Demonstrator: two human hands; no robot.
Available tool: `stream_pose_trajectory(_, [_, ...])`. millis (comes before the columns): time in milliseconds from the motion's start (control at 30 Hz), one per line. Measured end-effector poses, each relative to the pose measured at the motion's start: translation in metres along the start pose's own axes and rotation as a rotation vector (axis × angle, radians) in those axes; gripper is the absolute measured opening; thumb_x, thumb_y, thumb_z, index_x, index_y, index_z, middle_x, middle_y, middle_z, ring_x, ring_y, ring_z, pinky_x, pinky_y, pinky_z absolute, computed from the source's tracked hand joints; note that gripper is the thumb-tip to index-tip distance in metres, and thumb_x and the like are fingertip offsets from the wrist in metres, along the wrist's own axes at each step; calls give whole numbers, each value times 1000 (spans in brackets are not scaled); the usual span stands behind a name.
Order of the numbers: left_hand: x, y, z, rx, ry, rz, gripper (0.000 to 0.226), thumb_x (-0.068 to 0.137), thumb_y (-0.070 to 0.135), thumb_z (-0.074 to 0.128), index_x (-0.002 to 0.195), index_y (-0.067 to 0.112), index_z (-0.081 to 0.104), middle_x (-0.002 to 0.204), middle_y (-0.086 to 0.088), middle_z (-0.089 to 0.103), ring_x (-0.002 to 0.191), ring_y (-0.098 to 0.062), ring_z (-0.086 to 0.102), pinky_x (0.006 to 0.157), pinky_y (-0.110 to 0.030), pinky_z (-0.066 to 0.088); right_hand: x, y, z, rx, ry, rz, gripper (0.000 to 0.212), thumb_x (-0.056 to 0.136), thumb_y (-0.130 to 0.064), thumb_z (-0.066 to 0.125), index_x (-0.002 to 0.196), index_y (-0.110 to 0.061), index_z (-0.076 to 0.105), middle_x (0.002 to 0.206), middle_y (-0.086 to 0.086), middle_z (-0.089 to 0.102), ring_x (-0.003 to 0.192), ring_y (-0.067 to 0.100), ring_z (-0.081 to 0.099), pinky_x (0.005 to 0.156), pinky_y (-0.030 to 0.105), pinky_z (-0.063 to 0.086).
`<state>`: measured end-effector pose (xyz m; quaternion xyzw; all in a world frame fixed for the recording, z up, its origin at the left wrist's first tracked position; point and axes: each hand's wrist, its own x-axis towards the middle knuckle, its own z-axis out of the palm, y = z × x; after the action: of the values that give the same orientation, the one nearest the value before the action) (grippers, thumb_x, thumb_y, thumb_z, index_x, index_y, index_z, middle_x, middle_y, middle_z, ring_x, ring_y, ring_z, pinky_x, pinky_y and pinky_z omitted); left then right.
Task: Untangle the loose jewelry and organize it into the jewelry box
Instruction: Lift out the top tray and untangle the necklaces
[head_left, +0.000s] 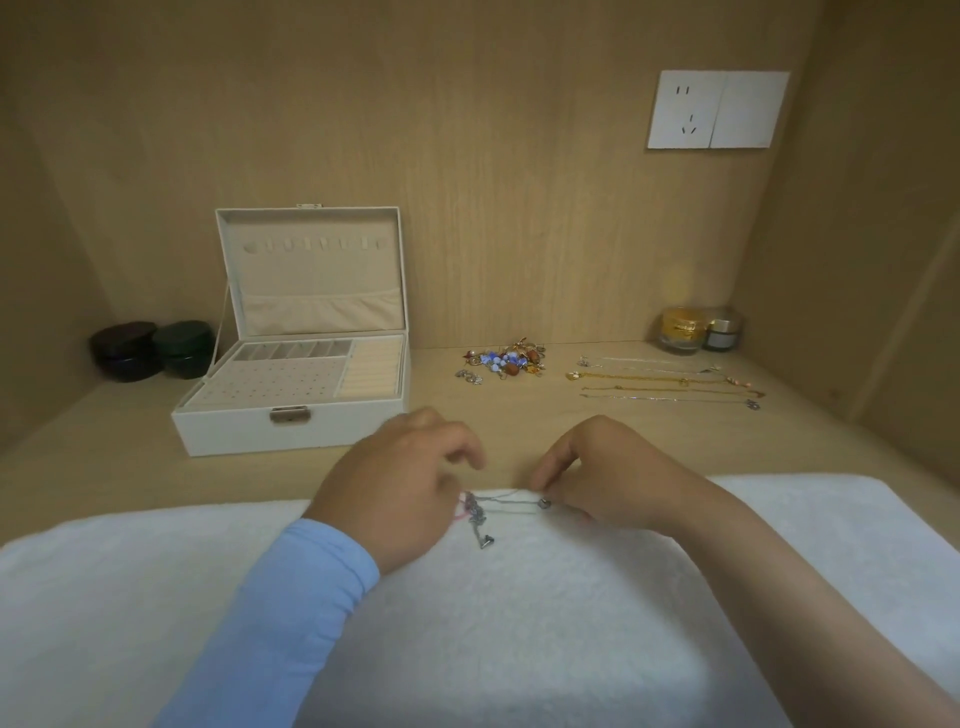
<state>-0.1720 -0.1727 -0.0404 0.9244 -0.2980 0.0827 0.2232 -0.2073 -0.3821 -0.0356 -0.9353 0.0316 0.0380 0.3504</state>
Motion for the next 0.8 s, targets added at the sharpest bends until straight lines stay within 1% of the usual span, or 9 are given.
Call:
stream_pose_trajectory(100, [16, 20, 19, 0, -84, 60, 14, 88, 32, 61, 93, 41, 70, 95, 15, 58, 92, -6, 57, 81, -28, 47, 0, -1, 3, -63, 8, -11, 25, 86, -7, 61, 89, -25, 79, 40, -27, 53, 41, -9, 51, 41, 6, 35])
stream_pose_trajectory(167, [26, 26, 31, 53, -128, 72, 15, 88, 38, 61, 97, 42, 73, 96, 11, 62, 95, -13, 60, 79, -29, 48, -1, 0, 2, -79, -11, -3, 28, 84, -6, 62, 88, -27, 80, 41, -21, 56, 43, -3, 52, 44, 10, 40])
stream_pose_trajectory(333, [38, 32, 40, 164, -131, 102, 16, 84, 42, 63, 95, 42, 74, 95, 9, 66, 94, -16, 60, 71, -27, 43, -4, 4, -2, -61, -63, 3, 41, 80, 2, 57, 93, -29, 79, 43, -17, 57, 42, -2, 48, 42, 11, 37])
stream_pose_trajectory(433, [39, 26, 42, 147, -122, 124, 13, 87, 42, 61, 88, 38, 73, 92, 12, 63, 94, -11, 56, 77, -31, 48, -4, 7, -3, -50, -51, -17, 44, 76, 3, 56, 92, -30, 81, 59, -11, 65, 50, 3, 49, 47, 14, 40])
stream_pose_trajectory(533, [39, 14, 39, -232, -92, -3, 12, 91, 31, 60, 81, 30, 67, 87, 15, 62, 82, -3, 57, 76, -26, 48, -2, 10, -3, -27, -37, -18, 40, 77, 2, 60, 93, -28, 81, 73, -14, 73, 54, -3, 57, 52, 13, 46])
stream_pose_trajectory(633, [40, 5, 27, -767, 17, -189, 16, 98, 20, 54, 87, 18, 65, 76, 14, 66, 66, 2, 57, 58, -12, 43, 2, 14, -4, -16, 1, 1, 29, 78, -4, 71, 91, -27, 80, 79, -16, 74, 61, -6, 64, 55, 12, 50])
stream_pose_trajectory(667, [39, 4, 22, -938, 44, -244, 17, 100, 20, 50, 89, 15, 63, 74, 12, 67, 65, -2, 58, 57, -15, 44, 3, 15, -4, -12, 10, 2, 26, 78, -6, 73, 92, -27, 80, 77, -15, 73, 57, -8, 62, 52, 10, 46])
stream_pose_trajectory(733, [39, 1, 14, -1264, 98, -292, 18, 102, 18, 45, 89, 13, 57, 70, 3, 66, 68, -14, 60, 66, -27, 49, 5, 16, -5, -11, 28, -6, 23, 79, -9, 75, 96, -24, 79, 75, -18, 69, 50, -14, 56, 47, 5, 38])
stream_pose_trajectory(800, [39, -1, 10, -1469, 146, -285, 17, 102, 13, 43, 88, 11, 52, 64, -2, 59, 61, -19, 57, 69, -36, 55, 6, 15, -6, -14, 49, -11, 19, 81, -11, 73, 94, -24, 80, 75, -19, 68, 51, -15, 56, 47, 4, 37])
